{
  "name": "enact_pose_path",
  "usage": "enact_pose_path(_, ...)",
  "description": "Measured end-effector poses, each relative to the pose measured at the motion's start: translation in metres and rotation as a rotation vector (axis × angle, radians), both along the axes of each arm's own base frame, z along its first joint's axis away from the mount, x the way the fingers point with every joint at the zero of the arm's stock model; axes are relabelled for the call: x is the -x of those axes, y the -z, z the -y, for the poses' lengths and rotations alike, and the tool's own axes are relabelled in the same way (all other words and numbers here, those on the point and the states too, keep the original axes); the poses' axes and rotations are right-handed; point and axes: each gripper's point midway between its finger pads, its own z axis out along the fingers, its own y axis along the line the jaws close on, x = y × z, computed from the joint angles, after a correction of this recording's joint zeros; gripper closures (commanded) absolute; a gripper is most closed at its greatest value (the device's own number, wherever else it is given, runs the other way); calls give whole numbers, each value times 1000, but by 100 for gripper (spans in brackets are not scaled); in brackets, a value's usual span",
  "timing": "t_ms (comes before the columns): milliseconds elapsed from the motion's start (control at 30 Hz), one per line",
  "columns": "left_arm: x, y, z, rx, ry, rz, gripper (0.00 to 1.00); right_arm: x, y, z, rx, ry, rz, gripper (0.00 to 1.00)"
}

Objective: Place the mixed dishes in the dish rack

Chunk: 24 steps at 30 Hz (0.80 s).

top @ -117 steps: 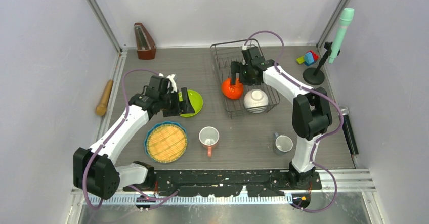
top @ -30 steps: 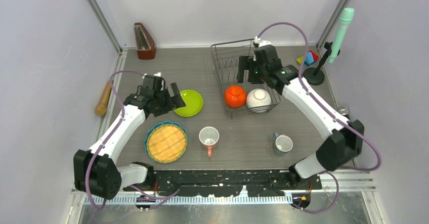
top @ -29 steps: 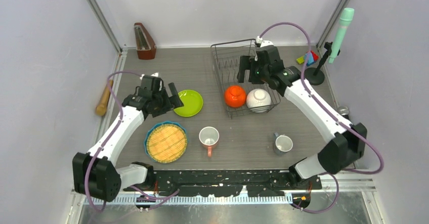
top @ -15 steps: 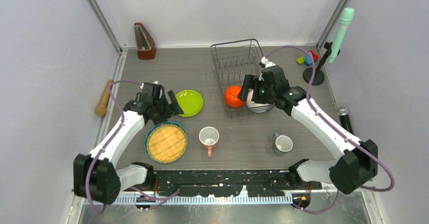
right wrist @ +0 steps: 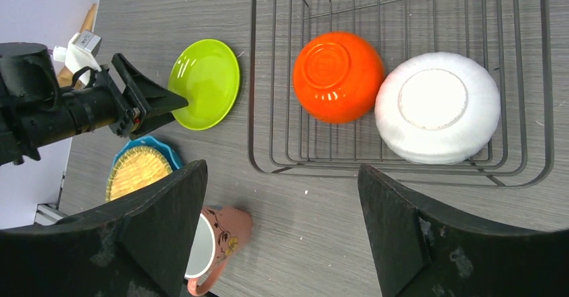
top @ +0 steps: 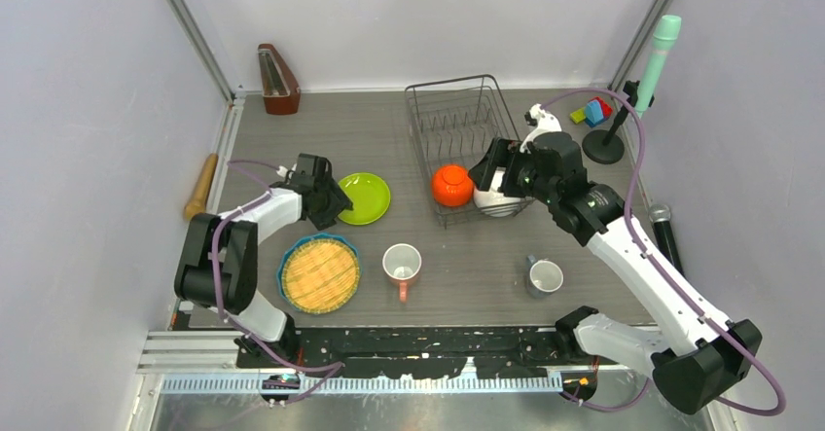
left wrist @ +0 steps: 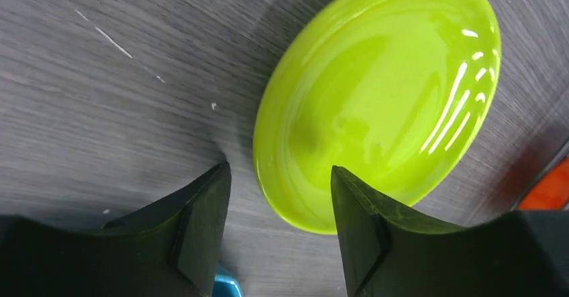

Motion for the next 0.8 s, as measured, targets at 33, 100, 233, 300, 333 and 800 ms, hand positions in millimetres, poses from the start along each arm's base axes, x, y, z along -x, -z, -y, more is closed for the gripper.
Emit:
enact_pose_path(33, -2, 5, 0, 3, -14, -5, 44, 1, 0, 0, 0, 0, 0, 12)
enact_pose_path(100, -9, 6, 1, 16, -37, 10, 55, 3, -3, 2, -2, 1, 5, 13)
enact_pose_path(233, -20, 11, 1, 30, -67, 26, 100, 7, -8, 4, -11, 4, 21, 13)
enact_pose_path(300, -24, 11, 2, 51, -77, 42, 100, 7, -9, 4, -15, 5, 24, 14)
enact_pose_path(333, -27, 7, 2, 58, -77, 65, 100, 7, -9, 4, -15, 6, 23, 14)
enact_pose_path(800, -11, -73, 11, 127, 26, 250, 100, 9, 2, -27, -94, -124, -51, 17)
